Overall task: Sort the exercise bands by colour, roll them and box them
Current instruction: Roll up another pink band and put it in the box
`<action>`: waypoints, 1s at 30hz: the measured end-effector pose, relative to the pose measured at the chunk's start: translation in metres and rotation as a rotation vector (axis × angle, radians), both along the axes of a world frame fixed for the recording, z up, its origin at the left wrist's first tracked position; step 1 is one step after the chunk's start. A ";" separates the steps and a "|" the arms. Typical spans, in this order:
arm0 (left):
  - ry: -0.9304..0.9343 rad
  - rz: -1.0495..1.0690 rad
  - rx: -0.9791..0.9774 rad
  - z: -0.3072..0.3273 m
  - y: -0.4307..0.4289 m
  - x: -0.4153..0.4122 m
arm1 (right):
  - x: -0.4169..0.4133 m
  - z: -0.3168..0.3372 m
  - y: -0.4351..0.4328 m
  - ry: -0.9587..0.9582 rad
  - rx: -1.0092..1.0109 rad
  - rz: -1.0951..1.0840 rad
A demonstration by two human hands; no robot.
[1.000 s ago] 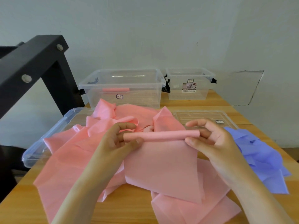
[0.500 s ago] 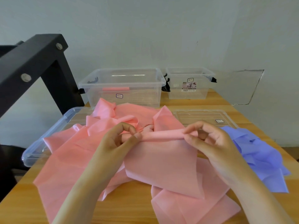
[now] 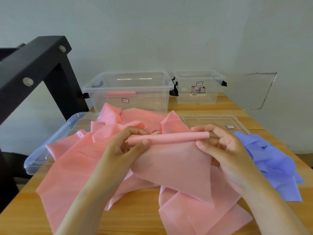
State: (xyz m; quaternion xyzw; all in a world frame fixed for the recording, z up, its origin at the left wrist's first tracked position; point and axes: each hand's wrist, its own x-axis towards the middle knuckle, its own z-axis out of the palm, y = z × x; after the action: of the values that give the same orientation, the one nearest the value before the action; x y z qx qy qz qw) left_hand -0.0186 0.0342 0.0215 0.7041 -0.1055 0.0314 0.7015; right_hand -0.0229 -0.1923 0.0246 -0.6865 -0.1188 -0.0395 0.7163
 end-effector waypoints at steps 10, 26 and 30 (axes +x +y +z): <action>0.023 0.033 -0.008 -0.004 0.000 0.004 | 0.000 -0.001 0.000 -0.012 -0.025 -0.058; 0.030 -0.037 0.022 -0.007 -0.002 0.000 | 0.000 0.001 0.000 0.005 -0.040 -0.015; 0.044 -0.053 -0.010 -0.008 -0.001 0.000 | 0.002 -0.002 0.001 -0.019 -0.095 -0.077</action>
State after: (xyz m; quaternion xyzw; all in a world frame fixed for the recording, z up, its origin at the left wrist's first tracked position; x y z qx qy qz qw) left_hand -0.0181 0.0328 0.0137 0.6982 -0.1088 -0.0022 0.7076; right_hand -0.0211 -0.1911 0.0226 -0.7233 -0.1008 -0.0680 0.6797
